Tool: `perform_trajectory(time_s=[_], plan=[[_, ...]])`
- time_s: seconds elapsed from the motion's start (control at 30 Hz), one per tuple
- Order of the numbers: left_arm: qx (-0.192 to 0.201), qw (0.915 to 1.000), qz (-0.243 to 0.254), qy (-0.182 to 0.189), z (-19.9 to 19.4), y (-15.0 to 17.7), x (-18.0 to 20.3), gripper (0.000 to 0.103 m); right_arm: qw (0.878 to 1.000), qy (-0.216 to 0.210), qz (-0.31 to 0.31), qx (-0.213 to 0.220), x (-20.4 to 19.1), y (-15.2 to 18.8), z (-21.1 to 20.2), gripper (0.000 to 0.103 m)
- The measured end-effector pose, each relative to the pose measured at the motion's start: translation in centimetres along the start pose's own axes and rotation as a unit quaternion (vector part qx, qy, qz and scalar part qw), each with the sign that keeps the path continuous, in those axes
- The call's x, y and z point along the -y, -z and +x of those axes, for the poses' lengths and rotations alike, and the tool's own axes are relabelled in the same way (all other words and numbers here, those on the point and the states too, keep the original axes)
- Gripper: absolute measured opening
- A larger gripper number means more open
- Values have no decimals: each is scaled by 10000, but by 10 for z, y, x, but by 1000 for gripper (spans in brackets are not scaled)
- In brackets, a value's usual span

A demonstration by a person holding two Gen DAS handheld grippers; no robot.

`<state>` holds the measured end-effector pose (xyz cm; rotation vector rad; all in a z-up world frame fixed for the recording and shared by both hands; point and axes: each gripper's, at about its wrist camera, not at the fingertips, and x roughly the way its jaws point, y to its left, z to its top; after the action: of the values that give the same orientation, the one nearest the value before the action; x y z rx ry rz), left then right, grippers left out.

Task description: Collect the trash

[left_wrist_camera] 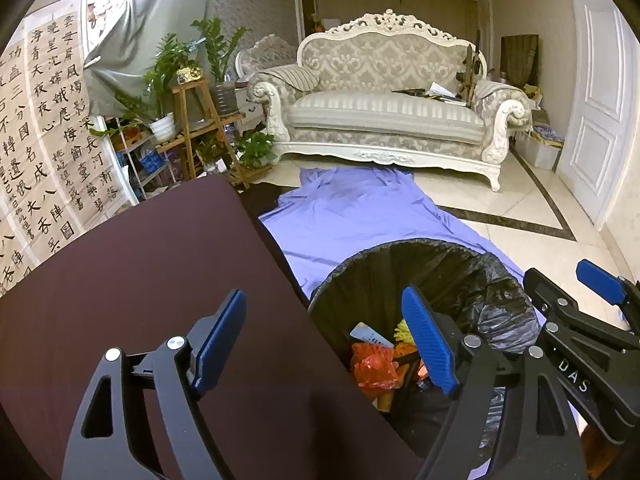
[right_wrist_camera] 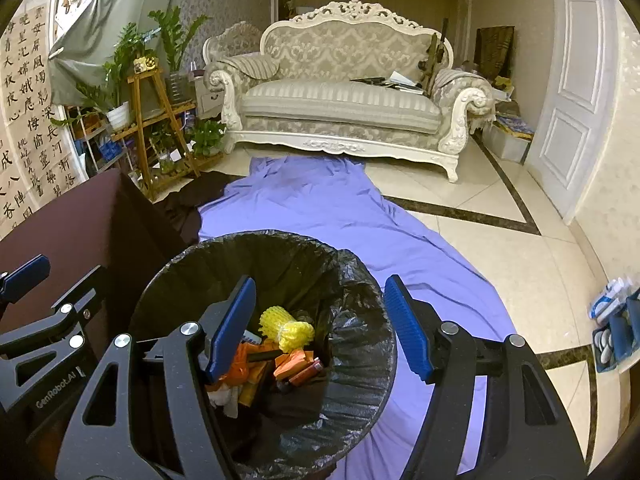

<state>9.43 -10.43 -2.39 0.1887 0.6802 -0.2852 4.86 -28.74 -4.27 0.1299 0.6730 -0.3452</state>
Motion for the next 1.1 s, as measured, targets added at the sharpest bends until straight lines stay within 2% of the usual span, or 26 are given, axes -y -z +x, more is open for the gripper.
perform_trajectory(time_s=[0.5,0.6,1.1], plan=[[173,9993,-296,-158,-46,20,-21,82,9993,-111,-55,355,-17,12,-53,68],[212,9988,-382,-228,-57,25,-28,82,9987,-143,-107,478,-20,17,-67,74],[373,9970,-582,-354,-89,40,-47,83,9972,-232,-217,670,-33,25,-103,75]])
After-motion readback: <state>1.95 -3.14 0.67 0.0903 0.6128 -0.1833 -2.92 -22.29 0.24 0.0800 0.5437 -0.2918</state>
